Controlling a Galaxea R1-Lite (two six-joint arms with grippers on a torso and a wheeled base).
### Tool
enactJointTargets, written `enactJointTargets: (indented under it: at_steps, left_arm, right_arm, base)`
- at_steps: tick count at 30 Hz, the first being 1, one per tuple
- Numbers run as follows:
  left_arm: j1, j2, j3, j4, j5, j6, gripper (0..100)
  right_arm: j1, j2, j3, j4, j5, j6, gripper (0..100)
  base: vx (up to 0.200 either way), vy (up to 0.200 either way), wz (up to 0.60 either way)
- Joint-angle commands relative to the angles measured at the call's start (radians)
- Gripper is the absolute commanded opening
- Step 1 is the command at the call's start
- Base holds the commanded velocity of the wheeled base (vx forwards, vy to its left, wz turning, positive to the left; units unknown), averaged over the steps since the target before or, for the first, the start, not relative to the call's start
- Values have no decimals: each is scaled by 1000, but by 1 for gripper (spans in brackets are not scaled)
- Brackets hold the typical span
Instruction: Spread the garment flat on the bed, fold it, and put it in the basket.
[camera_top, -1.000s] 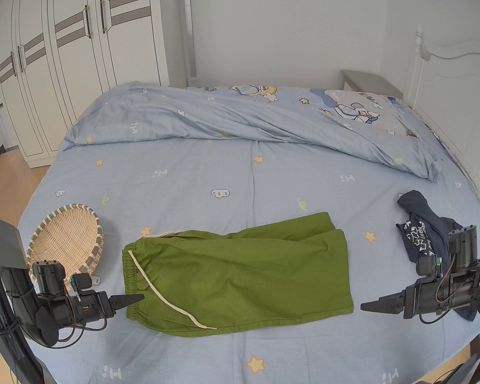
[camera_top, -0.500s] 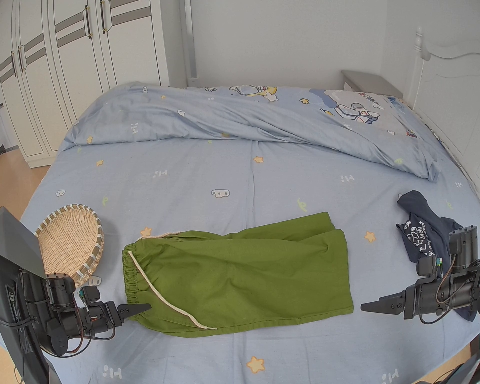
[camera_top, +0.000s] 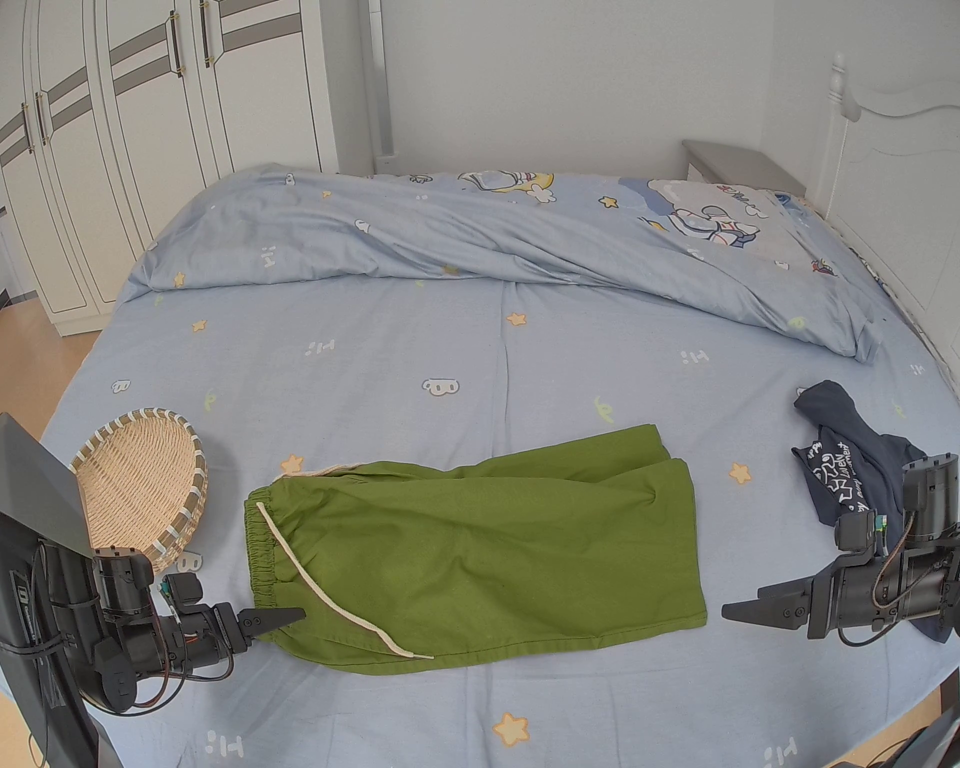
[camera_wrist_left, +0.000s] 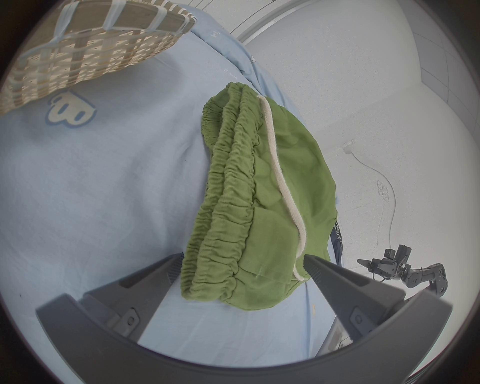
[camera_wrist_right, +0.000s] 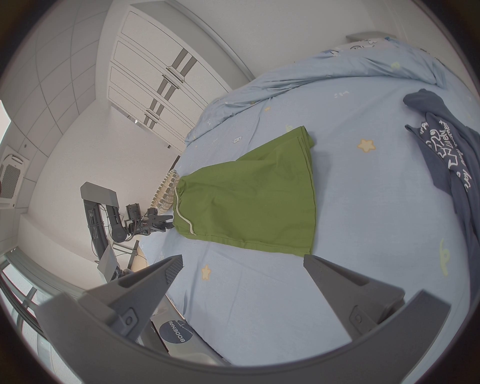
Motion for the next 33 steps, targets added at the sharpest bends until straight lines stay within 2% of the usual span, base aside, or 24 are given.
enactJointTargets:
  at_steps: [1, 13, 14, 16, 33]
  left_arm:
    - [5, -5, 5, -19, 11, -1, 100]
    - [3, -31, -15, -19, 27, -43, 100]
    - [3, -31, -17, -19, 30, -44, 0]
    - [-1, -33, -20, -19, 50, -46, 0]
    - [5, -59, -17, -19, 53, -49, 0]
  right_arm:
    - [1, 0, 16, -18, 0, 1, 100]
    - [2, 2, 44, -75, 0, -1, 100]
    - [2, 2, 47, -78, 0, -1, 100]
    - [2, 2, 53, -93, 0, -1, 100]
    - [-5, 0, 72, -92, 5, -1, 100]
  base:
    - [0, 0, 0]
    - [0, 0, 0]
    - [0, 0, 0]
    - [0, 0, 0]
    - [0, 0, 0]
